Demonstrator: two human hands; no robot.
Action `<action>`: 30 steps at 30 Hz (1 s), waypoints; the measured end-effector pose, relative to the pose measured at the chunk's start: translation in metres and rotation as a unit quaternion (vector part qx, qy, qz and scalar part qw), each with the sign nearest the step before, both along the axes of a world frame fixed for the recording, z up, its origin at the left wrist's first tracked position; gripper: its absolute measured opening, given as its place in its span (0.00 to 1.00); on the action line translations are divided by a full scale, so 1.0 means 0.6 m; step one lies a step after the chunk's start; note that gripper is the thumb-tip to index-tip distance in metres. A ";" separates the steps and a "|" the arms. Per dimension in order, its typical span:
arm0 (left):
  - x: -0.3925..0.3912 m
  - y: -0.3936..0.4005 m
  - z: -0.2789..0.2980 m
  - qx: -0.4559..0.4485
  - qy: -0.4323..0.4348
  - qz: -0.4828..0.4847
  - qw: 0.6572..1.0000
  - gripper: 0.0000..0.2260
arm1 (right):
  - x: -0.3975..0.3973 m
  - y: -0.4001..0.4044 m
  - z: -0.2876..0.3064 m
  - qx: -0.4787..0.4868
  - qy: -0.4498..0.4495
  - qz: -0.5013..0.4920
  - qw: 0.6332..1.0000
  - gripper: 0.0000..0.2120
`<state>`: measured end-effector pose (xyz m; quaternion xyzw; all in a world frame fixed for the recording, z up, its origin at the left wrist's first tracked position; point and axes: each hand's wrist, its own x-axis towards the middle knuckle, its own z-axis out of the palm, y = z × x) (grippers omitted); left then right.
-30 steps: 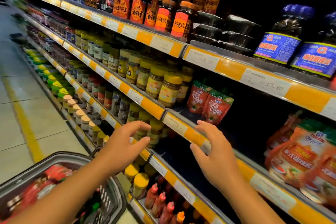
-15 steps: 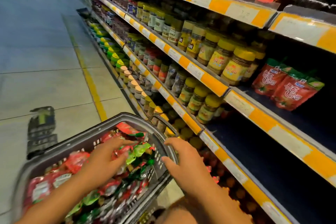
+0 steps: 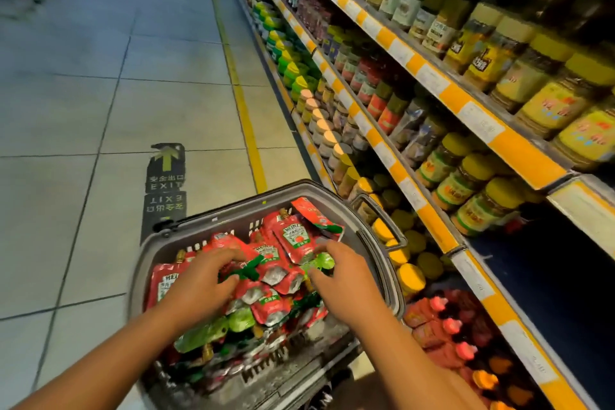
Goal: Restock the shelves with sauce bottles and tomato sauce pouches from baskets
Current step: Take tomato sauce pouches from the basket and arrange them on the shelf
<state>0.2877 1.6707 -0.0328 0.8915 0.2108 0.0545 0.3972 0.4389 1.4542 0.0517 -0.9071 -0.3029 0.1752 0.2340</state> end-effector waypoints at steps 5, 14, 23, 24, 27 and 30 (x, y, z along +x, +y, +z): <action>0.000 0.013 -0.025 -0.004 0.015 0.027 1.000 0.18 | 0.042 0.050 -0.023 0.017 -0.010 -0.043 0.999 0.17; 0.018 0.031 -0.030 -0.003 0.047 0.075 0.996 0.24 | 0.109 0.056 -0.082 -0.011 -0.101 -0.103 0.989 0.22; 0.021 0.019 -0.054 0.075 0.070 0.058 0.993 0.29 | 0.141 0.069 -0.132 -0.019 -0.030 -0.118 0.992 0.24; 0.020 0.017 -0.056 0.083 0.073 0.058 0.992 0.29 | 0.143 0.072 -0.135 -0.020 -0.035 -0.122 0.992 0.23; 0.016 0.011 -0.063 0.106 0.069 0.050 0.991 0.27 | 0.152 0.072 -0.140 -0.012 -0.035 -0.143 0.989 0.20; 0.015 0.010 -0.064 0.113 0.064 0.042 0.991 0.24 | 0.161 0.066 -0.136 -0.022 -0.050 -0.181 0.982 0.15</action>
